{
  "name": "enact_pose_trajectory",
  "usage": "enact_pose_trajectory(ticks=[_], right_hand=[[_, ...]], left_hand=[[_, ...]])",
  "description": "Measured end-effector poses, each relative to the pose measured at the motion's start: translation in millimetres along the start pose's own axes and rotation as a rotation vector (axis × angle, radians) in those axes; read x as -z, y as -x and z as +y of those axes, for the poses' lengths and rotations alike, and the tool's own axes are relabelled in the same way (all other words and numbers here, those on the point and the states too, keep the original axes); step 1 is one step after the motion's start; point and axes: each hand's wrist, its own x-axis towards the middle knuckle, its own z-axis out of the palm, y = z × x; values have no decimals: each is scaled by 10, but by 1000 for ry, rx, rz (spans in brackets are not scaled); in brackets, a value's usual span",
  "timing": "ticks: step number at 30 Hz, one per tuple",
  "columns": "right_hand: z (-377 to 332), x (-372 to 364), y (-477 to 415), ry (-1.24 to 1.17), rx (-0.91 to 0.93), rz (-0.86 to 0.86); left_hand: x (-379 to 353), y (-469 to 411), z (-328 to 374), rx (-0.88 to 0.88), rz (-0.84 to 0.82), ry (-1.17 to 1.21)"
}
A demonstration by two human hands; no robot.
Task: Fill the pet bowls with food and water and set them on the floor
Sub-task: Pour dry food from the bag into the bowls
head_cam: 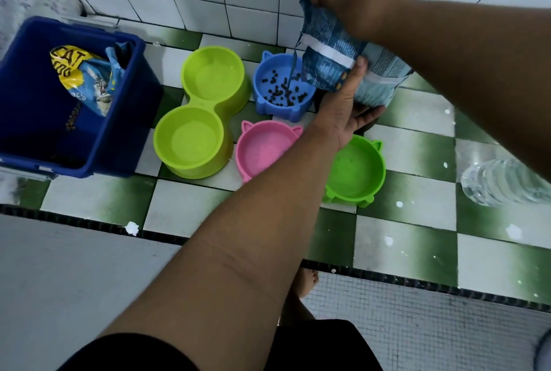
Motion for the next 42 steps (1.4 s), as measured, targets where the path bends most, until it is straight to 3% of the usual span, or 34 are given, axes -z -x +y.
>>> enact_pose_trajectory(ticks=[42], right_hand=[[-6,-57,-31,17,1,-7]], left_hand=[[46,-32,65,2,70,-25]])
